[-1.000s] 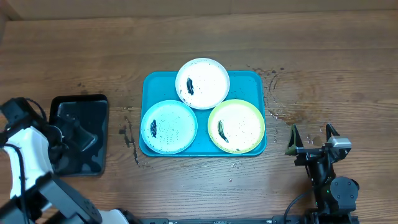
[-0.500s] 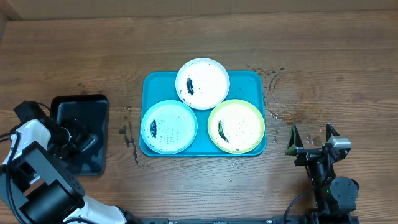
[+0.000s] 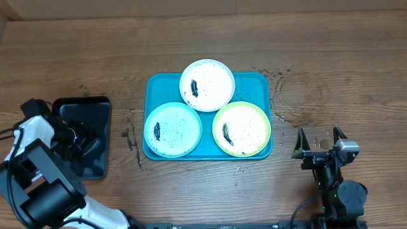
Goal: Clean dirty plates on tray and stack at the side
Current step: 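Grasp the green sponge with the left gripper and dip it in water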
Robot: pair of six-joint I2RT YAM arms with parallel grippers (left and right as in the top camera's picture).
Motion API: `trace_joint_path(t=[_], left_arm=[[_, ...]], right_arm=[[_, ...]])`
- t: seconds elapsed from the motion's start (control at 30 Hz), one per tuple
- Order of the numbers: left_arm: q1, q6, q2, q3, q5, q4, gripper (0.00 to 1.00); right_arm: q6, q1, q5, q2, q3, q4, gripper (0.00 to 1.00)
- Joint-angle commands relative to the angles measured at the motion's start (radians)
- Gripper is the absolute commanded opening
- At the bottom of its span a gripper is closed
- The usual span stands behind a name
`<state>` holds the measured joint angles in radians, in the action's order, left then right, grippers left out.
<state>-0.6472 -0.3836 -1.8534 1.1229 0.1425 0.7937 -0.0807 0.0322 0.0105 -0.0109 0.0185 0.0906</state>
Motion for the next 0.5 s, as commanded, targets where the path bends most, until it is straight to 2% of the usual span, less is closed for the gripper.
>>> trace_joint_path(t=[0.0, 0.17, 0.27, 0.37, 0.47], left_arm=[[0.021, 0.002, -0.039, 0.012, -0.077, 0.034, 0.73], [0.048, -0.032, -0.04, 0.011, -0.162, 0.016, 0.74], [0.048, -0.031, -0.04, 0.011, -0.161, -0.013, 0.73], [0.048, -0.031, -0.04, 0.011, -0.173, -0.012, 0.69], [0.047, -0.011, -0.04, 0.011, -0.175, -0.003, 0.56]], right_arm=[[0.003, -0.006, -0.01, 0.008, -0.01, -0.007, 1.0], [0.003, -0.006, -0.01, 0.008, -0.01, -0.007, 1.0], [0.003, -0.006, -0.01, 0.008, -0.01, -0.007, 1.0], [0.003, -0.006, -0.01, 0.008, -0.01, -0.006, 1.0], [0.003, -0.006, -0.01, 0.008, -0.01, -0.006, 1.0]])
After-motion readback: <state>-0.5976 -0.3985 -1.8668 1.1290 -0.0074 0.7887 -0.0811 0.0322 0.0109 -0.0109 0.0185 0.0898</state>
